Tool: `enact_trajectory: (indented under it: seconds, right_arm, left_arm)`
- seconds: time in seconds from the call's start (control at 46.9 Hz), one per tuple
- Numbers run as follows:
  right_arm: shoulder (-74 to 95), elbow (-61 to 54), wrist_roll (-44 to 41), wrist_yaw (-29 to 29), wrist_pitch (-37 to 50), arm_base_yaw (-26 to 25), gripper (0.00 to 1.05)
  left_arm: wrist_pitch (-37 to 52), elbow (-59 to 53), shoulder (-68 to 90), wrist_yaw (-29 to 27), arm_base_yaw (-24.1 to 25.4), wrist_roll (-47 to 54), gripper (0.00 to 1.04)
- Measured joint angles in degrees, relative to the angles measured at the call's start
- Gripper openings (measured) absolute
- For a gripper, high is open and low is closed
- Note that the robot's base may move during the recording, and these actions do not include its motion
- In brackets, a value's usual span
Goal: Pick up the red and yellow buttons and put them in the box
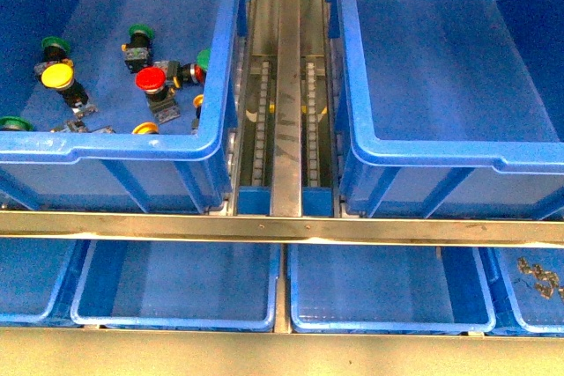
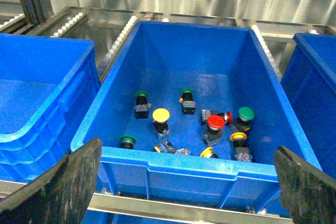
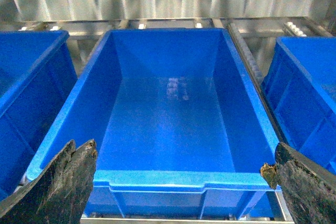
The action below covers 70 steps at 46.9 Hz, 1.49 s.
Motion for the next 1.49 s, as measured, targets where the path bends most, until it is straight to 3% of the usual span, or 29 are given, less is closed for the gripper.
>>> enact_trajectory:
  seconds: [1.493]
  right_arm:
    - [0.0,0.0,0.0,0.0,0.0,0.0,0.99]
  left_arm:
    - [0.0,0.0,0.0,0.0,0.0,0.0,0.97]
